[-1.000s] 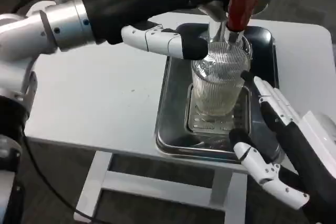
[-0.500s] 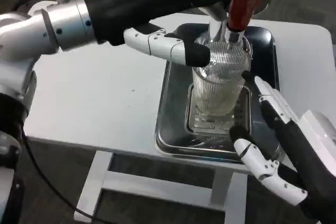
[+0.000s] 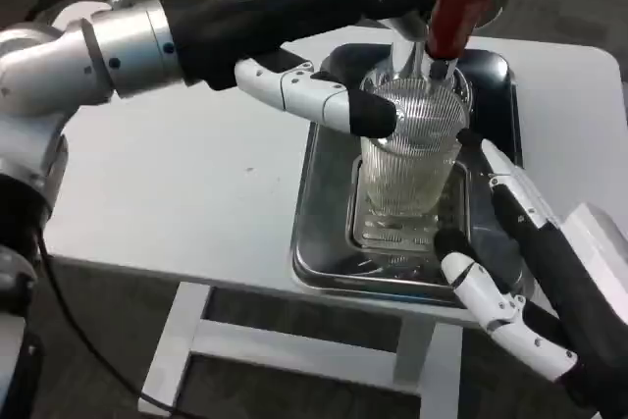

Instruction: Grasp the cup under the faucet to collect the drink, then remove the cup.

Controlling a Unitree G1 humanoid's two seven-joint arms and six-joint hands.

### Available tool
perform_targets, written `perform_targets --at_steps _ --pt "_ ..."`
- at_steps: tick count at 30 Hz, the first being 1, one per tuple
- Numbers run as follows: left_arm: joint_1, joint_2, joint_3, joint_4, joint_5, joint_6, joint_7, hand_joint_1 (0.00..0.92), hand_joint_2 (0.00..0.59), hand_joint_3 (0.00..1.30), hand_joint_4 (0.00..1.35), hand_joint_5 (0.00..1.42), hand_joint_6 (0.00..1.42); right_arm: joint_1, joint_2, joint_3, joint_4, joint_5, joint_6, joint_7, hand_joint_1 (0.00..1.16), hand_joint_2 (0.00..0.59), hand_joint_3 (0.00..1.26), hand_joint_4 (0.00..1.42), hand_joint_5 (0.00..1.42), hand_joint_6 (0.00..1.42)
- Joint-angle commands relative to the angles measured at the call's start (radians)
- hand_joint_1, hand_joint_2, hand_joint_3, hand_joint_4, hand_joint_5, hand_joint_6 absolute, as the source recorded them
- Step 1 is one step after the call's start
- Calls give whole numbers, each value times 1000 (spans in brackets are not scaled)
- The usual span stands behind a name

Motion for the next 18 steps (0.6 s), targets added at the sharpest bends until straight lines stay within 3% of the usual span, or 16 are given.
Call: perform_targets --at_steps 1,18 --pt "57 13 -85 20 145 9 -68 0 29 62 0 12 272 9 3 -2 -9 11 24 -4 94 452 0 0 0 76" --pt "61 24 -101 5 144 -2 -67 0 22 61 0 0 272 5 -45 -20 -60 -65 62 11 79 451 0 0 0 49"
